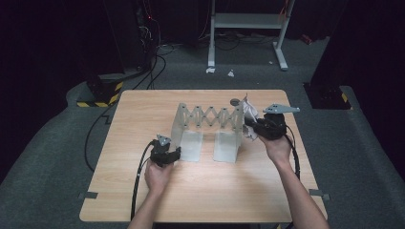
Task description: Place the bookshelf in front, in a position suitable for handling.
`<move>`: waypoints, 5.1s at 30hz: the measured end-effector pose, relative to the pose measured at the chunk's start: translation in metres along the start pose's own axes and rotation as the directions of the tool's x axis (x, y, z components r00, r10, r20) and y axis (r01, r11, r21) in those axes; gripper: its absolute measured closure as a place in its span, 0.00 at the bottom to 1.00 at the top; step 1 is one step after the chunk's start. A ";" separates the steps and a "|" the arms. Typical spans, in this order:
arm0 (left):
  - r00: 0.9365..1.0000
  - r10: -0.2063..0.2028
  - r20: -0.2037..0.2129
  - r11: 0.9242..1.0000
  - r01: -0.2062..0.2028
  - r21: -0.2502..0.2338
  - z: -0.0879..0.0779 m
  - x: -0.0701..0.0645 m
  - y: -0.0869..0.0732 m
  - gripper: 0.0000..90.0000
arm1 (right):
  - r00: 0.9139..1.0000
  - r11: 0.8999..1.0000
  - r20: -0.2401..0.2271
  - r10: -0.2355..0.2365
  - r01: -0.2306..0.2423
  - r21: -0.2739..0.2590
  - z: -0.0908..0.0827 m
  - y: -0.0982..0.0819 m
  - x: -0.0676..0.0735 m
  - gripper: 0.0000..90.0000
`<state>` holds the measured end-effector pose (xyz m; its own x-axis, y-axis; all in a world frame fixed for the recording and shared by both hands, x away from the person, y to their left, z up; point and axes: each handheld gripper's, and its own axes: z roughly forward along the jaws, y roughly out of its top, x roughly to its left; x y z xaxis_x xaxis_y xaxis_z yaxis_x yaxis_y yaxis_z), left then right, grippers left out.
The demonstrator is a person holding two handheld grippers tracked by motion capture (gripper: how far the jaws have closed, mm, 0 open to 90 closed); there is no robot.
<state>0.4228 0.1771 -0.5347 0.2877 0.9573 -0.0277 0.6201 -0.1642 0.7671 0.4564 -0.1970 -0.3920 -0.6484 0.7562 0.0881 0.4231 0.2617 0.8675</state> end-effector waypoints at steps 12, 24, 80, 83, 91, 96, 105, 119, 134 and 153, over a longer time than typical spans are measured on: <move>1.000 0.000 0.001 1.000 0.000 0.000 0.000 0.000 0.000 0.46 | 1.000 0.999 0.024 0.000 -0.001 0.033 0.016 -0.010 -0.004 0.93; 1.000 0.001 0.005 1.000 -0.001 -0.002 0.000 0.000 0.000 0.47 | 0.999 0.994 0.017 0.052 -0.053 0.092 0.033 -0.030 -0.010 0.93; 0.999 0.008 0.040 1.000 -0.008 -0.010 -0.001 0.000 0.000 0.55 | 0.999 1.000 0.054 0.008 -0.009 0.022 0.021 -0.002 -0.009 0.93; 0.999 0.006 0.042 1.000 -0.006 -0.010 -0.001 0.000 -0.001 0.56 | 0.999 1.000 0.050 0.003 -0.003 0.006 0.017 0.004 -0.009 0.93; 0.999 0.004 0.043 1.000 -0.004 -0.011 -0.001 0.000 -0.001 0.56 | 0.998 1.000 0.054 -0.019 0.020 -0.017 0.013 0.019 -0.008 0.93; 0.999 0.004 0.044 1.000 -0.003 -0.011 -0.001 0.000 -0.001 0.56 | 0.998 1.000 0.059 -0.012 0.012 -0.006 0.021 0.019 -0.015 0.93; 0.999 0.005 0.052 1.000 -0.004 -0.013 -0.001 0.001 -0.001 0.57 | 0.997 0.998 0.073 0.013 -0.017 0.057 0.045 0.001 -0.026 0.93; 0.999 0.006 0.051 1.000 -0.006 -0.012 -0.001 0.001 -0.001 0.57 | 0.997 0.987 0.052 0.061 -0.068 0.142 0.069 -0.044 -0.029 0.93; 0.999 0.004 0.053 1.000 -0.004 -0.013 -0.001 0.001 -0.001 0.58 | 0.996 0.974 0.047 0.082 -0.090 0.207 0.076 -0.096 -0.015 0.93; 0.998 0.009 0.054 1.000 -0.008 -0.011 -0.001 0.000 -0.001 0.57 | 0.999 0.989 -0.001 0.051 -0.051 0.139 0.037 -0.121 0.022 0.93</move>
<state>0.4217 0.1778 -0.5346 0.3321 0.9416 -0.0558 0.6096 -0.1691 0.7745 0.4136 -0.1898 -0.5133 -0.6262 0.7682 0.1331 0.5395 0.3038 0.7853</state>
